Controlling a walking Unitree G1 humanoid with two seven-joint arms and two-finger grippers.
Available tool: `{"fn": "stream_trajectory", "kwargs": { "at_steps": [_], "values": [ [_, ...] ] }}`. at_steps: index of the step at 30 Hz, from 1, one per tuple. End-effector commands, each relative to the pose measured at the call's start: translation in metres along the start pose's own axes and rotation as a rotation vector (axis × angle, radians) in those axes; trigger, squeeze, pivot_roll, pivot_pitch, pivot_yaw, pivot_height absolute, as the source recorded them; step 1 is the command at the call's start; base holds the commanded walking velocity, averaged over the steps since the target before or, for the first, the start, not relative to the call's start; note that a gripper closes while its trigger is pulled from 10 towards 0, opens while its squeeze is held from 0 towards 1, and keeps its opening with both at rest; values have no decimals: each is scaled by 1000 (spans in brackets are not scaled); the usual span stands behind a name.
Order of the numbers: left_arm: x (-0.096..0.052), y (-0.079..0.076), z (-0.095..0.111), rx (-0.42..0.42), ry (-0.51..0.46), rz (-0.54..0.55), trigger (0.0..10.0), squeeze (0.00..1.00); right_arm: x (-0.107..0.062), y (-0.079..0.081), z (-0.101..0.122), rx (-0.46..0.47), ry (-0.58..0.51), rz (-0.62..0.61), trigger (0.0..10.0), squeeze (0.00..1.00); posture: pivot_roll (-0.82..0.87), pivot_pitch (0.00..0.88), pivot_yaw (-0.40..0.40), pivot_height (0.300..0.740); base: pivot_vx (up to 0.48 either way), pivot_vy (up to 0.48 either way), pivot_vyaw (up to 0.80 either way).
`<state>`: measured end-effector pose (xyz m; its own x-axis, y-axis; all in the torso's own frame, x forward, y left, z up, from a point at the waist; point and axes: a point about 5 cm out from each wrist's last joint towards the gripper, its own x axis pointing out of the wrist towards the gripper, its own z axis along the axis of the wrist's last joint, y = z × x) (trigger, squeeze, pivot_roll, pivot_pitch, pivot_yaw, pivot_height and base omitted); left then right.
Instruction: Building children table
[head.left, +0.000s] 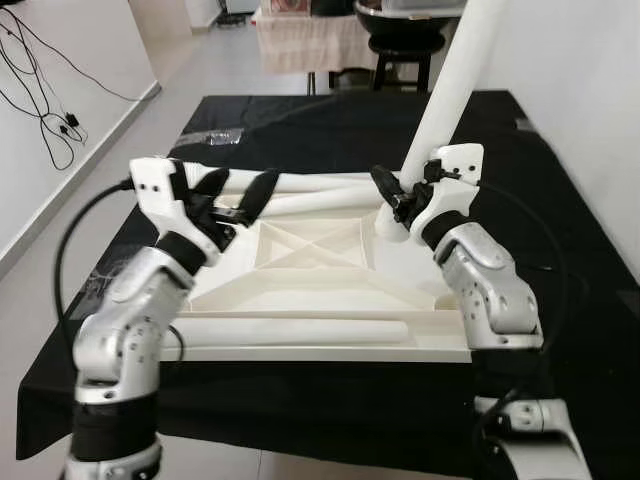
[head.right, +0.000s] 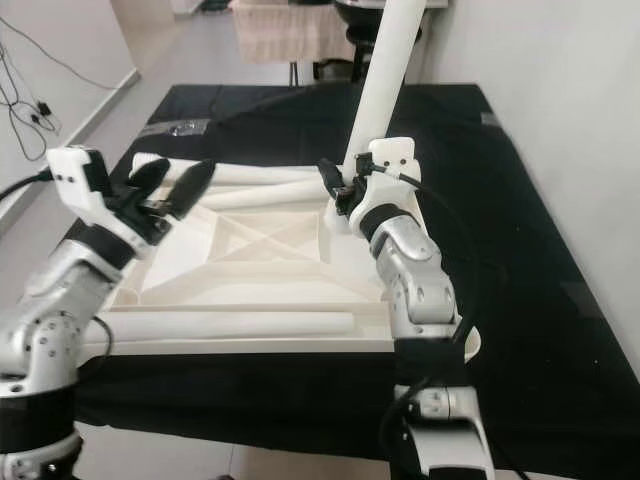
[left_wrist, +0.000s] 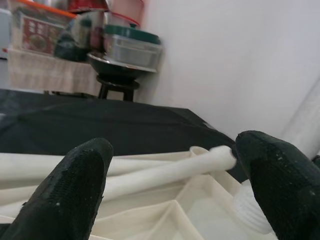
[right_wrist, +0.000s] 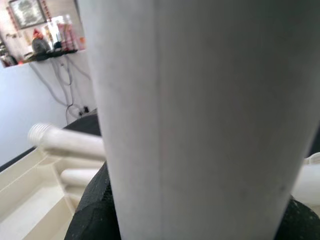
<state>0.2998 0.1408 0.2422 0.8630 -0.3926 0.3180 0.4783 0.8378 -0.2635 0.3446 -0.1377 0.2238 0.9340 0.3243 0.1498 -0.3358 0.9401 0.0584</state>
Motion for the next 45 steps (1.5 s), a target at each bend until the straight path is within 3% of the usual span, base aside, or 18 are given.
{"fn": "stream_trajectory", "kwargs": {
  "at_steps": [1, 5, 6, 7, 16, 24, 26, 27, 29, 34, 42, 45],
  "values": [
    [0, -14, 1, 40, -19, -20, 10000, 0, -8, 15, 1, 64, -49, 84, 10000, 0, 5, 117, 23, 740, 0, 0, 0],
    [1, -26, 1, 73, -23, -76, 10000, 0, -17, 21, 4, 159, -87, 167, 10000, 0, 7, 116, 26, 740, 0, 0, 0],
    [1, -26, 1, 73, -23, -76, 10000, 0, -17, 21, 4, 159, -87, 167, 10000, 0, 7, 116, 26, 740, 0, 0, 0],
    [-3, -30, -2, 125, 10, -126, 10000, 0, -22, 19, 1, 145, -79, 169, 10000, 0, 4, 119, 24, 740, 0, -442, 0],
    [-12, -34, -12, 128, 59, -137, 10000, 0, -42, 20, -4, 162, -66, 218, 10000, 0, 2, 111, 30, 740, 0, -444, 0],
    [-26, -39, -37, 141, 193, -169, 10000, 0, -52, 12, 14, 73, -103, 386, 10000, 0, 1, 101, 35, 740, 0, 0, 0],
    [-41, -49, -51, 132, 285, -283, 10000, 0, -60, 5, 18, 21, -86, 460, 10000, 0, 6, 99, 32, 740, 0, 0, 0],
    [-41, -49, -51, 132, 285, -283, 10000, 0, -60, 5, 18, 21, -86, 460, 10000, 0, 6, 99, 32, 740, 0, 0, 0],
    [-57, -54, -61, 115, 358, -368, 10000, 0, -69, -4, 18, -36, -46, 517, 10000, 0, 5, 102, 34, 740, 0, 0, 0],
    [-75, -51, -68, 106, 438, -411, 10000, 0, -91, -15, 9, -115, 63, 635, 10000, 0, 11, 121, 35, 740, 0, 0, 0],
    [-84, -53, -73, 113, 485, -433, 10000, 0, -90, -16, -6, -122, 113, 643, 10000, 0, 16, 138, 44, 740, 0, 0, 0],
    [-87, -54, -72, 127, 492, -455, 10000, 0, -83, -19, -11, -78, 92, 609, 10000, 0, 23, 148, 46, 740, 0, 0, 0]
  ]
}}
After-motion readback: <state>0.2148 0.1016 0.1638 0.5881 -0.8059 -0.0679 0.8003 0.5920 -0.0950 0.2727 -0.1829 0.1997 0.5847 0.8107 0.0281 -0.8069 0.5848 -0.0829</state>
